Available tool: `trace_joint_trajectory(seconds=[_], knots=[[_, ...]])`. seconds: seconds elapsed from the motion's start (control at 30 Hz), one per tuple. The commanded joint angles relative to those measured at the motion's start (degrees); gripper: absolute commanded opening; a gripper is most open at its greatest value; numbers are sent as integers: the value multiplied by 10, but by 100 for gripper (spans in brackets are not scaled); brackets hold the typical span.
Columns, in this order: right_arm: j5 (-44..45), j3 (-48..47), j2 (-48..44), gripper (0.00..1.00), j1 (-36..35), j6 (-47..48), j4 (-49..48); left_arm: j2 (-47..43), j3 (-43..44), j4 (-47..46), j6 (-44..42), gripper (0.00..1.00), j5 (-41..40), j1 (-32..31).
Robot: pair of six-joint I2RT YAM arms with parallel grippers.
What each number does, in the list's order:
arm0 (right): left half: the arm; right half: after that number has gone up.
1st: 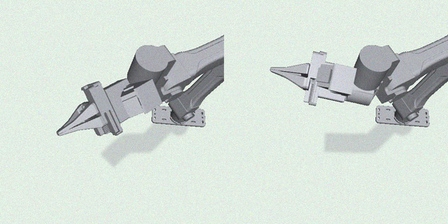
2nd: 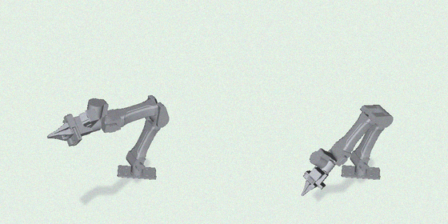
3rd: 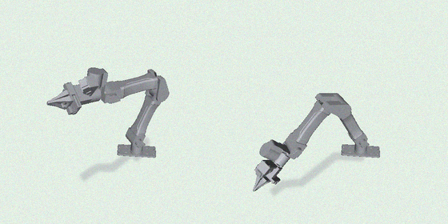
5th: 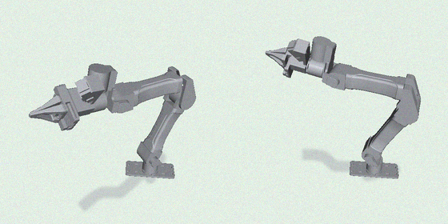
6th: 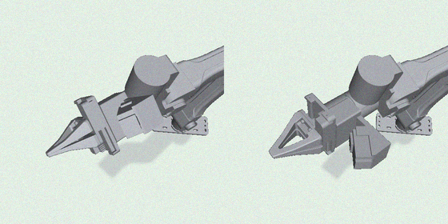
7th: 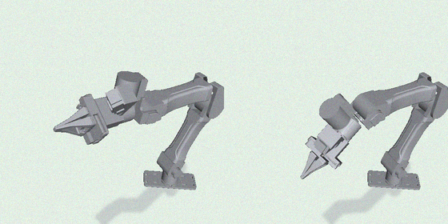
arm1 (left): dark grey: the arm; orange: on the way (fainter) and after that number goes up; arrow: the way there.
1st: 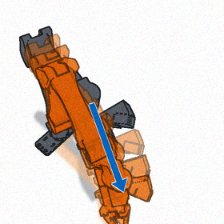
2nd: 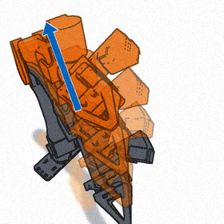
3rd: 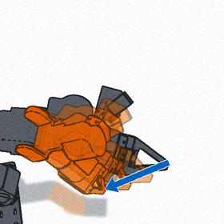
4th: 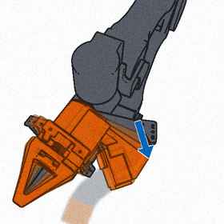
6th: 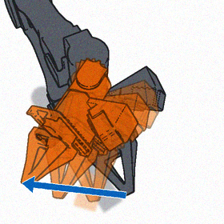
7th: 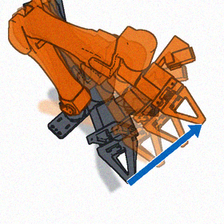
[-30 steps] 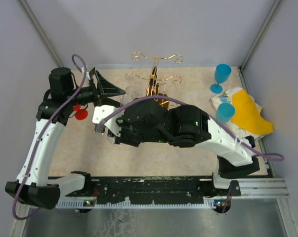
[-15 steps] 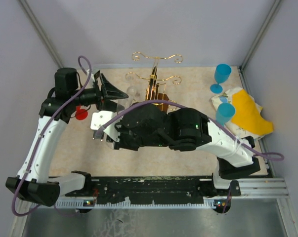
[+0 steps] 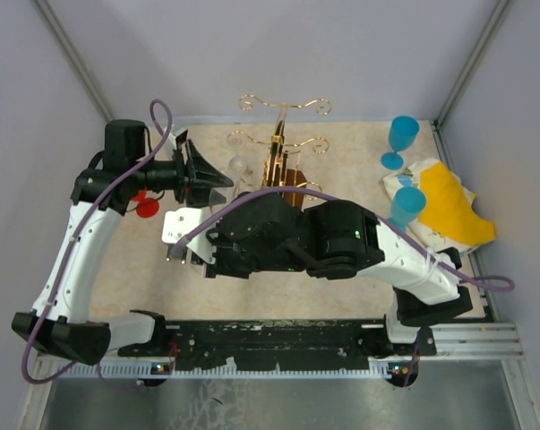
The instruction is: Take the wine glass off the wine glass rack
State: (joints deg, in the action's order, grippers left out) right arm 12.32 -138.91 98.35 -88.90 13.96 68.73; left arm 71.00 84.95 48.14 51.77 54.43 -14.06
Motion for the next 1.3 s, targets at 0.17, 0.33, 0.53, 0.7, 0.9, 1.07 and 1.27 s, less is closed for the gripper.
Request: trace_joint_trajectory(seconds=[0.17,0.33,0.53,0.7,0.9,1.07,1.27], knots=[[10,-11,-5,0,-7,30,-33,1,11,31,-23,57,40,-12],[8,-11,-6,0,-7,31,-32,7,16,31,-22,59,49,-14],[7,-11,-7,0,-7,33,-33,11,26,31,-26,78,58,-20],[5,-13,-7,0,-7,33,-35,13,32,32,-29,79,66,-22],[7,-12,-8,0,-7,33,-33,10,18,35,-31,56,69,-24],[5,-8,-13,0,-7,29,-34,13,17,29,-30,45,69,-25],[62,-3,-25,58,-7,3,-28,32,50,-18,-16,45,52,-22]])
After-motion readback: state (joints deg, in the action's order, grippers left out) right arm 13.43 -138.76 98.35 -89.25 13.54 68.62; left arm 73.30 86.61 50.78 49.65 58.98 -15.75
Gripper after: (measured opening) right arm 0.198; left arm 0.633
